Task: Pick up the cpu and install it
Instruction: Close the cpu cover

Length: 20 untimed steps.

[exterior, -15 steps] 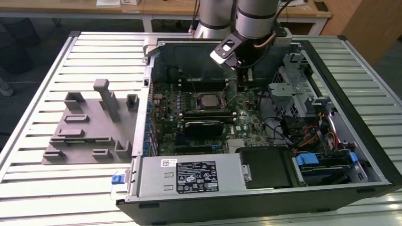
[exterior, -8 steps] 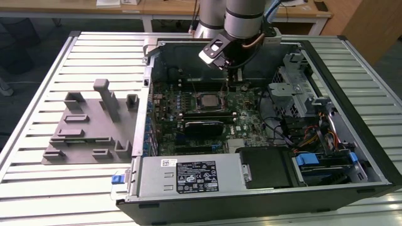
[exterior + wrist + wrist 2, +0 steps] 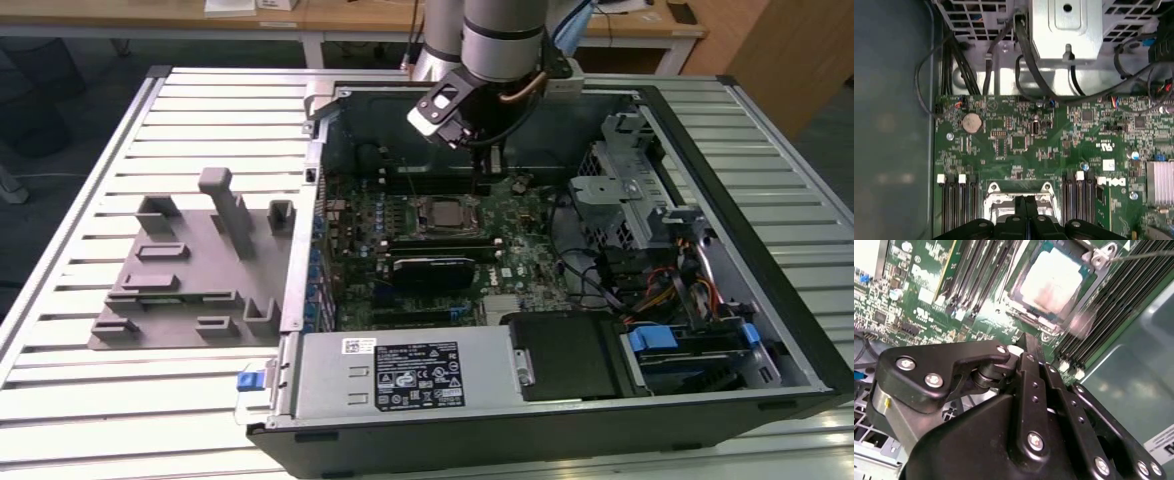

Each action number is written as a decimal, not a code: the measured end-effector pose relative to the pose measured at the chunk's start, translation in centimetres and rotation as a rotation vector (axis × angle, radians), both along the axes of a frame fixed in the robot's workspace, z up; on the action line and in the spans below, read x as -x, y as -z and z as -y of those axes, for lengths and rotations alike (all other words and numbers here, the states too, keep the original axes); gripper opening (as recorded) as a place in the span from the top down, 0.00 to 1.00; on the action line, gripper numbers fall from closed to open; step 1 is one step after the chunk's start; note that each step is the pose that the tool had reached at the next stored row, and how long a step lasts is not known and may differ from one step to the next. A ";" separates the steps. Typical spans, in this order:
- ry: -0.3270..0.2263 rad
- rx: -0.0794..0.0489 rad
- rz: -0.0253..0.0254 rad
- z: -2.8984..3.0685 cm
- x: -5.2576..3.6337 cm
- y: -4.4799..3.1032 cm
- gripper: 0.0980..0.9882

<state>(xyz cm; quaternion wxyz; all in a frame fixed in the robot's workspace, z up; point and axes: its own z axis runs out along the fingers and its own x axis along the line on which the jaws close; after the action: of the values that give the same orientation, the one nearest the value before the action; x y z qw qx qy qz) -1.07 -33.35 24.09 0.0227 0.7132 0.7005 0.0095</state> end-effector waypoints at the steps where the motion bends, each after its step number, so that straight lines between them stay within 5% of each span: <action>1: 0.000 0.000 0.0000 0.00 0.08 0.01 0.99; 6: 0.000 0.000 0.0000 0.00 0.23 0.05 0.99; 20: 0.001 0.000 -0.0018 0.21 2.71 1.38 0.99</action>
<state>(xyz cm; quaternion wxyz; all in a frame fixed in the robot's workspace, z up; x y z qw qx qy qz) -3.78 -33.56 22.71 0.0223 0.7134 0.7003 0.0087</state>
